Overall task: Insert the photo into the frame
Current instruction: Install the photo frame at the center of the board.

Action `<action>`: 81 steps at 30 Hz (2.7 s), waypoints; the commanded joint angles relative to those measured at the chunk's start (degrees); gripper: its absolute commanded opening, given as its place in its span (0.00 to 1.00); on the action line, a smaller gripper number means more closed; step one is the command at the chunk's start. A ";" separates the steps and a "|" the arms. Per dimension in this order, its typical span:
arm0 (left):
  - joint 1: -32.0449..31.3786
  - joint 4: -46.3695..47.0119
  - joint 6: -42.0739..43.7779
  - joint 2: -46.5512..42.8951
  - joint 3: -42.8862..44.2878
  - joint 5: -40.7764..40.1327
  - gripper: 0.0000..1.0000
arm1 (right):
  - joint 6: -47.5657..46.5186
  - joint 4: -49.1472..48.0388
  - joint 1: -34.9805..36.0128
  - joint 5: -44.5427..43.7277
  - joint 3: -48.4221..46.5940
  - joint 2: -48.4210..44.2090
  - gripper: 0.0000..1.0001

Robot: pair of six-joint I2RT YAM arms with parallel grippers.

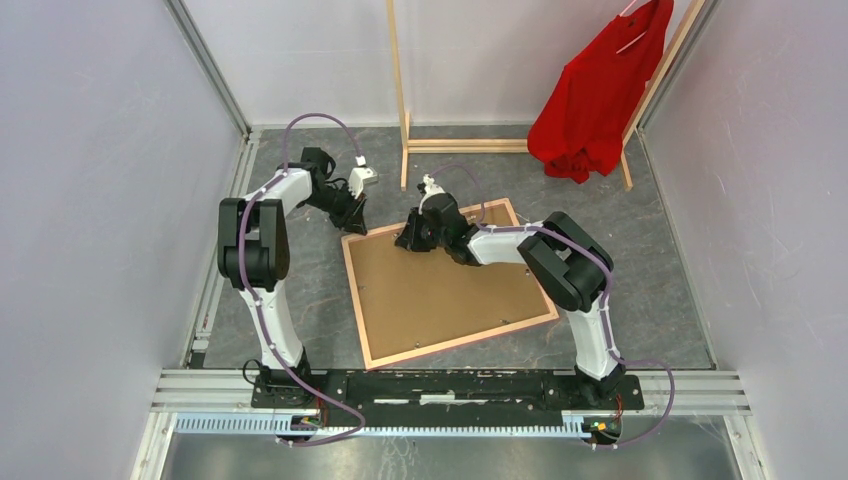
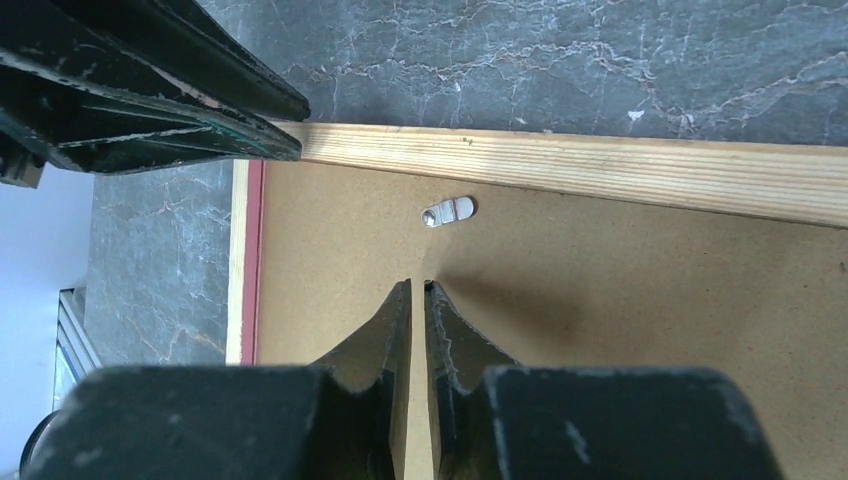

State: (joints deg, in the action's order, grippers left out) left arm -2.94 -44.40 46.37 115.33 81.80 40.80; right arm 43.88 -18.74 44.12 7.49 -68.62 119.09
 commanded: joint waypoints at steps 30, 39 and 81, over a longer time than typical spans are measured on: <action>0.40 -0.89 5.86 1.92 -0.55 -1.02 0.20 | -2.03 2.62 -0.33 -6.32 -8.57 5.81 0.11; 0.36 -1.33 7.41 2.14 -2.30 -1.95 0.18 | -0.75 1.40 -0.27 -7.05 -9.08 6.91 0.11; 0.57 0.11 1.10 1.17 2.55 -6.28 0.54 | -12.25 1.64 -20.18 -6.93 18.93 -20.94 0.51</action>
State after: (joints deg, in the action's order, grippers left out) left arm -2.33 -44.66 48.90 115.77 82.21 35.94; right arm 35.55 -18.70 24.91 1.02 -49.47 97.58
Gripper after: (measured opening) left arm 0.565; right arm 0.517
